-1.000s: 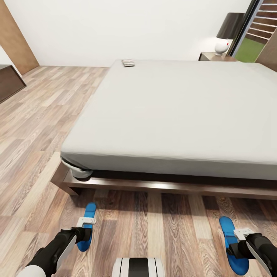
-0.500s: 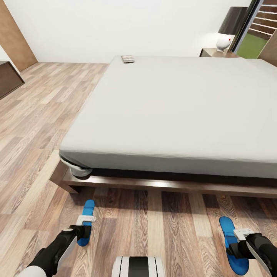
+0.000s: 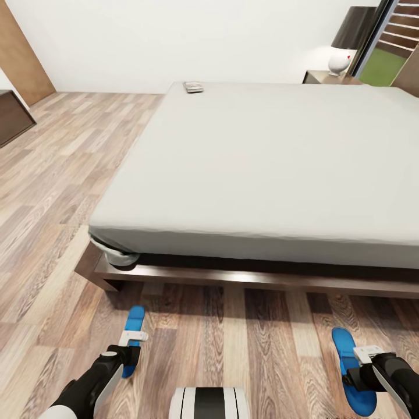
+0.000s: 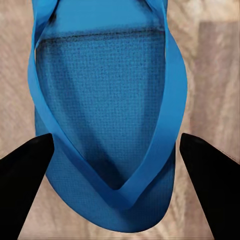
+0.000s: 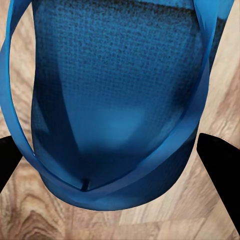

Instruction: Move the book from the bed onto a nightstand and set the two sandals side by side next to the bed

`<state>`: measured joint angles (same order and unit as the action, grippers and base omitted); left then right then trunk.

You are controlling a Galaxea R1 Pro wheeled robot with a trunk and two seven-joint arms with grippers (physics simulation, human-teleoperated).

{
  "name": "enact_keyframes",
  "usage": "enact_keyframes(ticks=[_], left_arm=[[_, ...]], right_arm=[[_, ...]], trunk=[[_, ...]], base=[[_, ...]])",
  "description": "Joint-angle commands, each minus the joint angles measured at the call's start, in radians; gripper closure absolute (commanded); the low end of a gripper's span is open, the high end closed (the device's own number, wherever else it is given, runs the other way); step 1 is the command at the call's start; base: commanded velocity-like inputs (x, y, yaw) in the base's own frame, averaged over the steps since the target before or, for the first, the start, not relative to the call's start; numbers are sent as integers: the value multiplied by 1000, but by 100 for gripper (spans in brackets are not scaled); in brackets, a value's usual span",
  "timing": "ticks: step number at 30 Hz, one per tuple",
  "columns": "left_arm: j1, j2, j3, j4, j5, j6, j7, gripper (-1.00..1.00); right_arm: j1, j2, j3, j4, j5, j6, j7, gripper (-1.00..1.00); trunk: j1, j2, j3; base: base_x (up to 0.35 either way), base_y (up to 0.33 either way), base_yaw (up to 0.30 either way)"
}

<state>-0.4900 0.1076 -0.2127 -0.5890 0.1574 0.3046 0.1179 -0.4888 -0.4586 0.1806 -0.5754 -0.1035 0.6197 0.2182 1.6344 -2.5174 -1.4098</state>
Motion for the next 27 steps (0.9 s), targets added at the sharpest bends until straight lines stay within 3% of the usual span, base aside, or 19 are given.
enact_keyframes(ticks=[1, 9, 14, 18, 27], left_arm=[[-1, 1, -8, -2, 10, 5, 9, 100], [0, 1, -12, 0, 10, 5, 9, 100], [-1, 1, -66, 2, 11, 2, 9, 100], [-1, 3, -85, 27, 12, -33, 8, 100], [-1, 2, -85, 72, 11, -56, 9, 100]], right_arm=[[-1, -2, 7, -1, -10, 5, -3, 100], [-1, -2, 7, -1, -10, 5, -3, 100], [-1, -2, 7, -1, -10, 5, -3, 100], [0, -2, 7, -1, -10, 5, -3, 100], [0, -2, 7, -1, -10, 5, -3, 100]], trunk=[[0, -1, -5], [1, -1, -12], [1, -1, -12], [1, -1, -12], [1, -1, -12]], base=[[0, 0, 0], [0, 0, 0], [0, 0, 0], [0, 0, 0], [0, 0, 0]])
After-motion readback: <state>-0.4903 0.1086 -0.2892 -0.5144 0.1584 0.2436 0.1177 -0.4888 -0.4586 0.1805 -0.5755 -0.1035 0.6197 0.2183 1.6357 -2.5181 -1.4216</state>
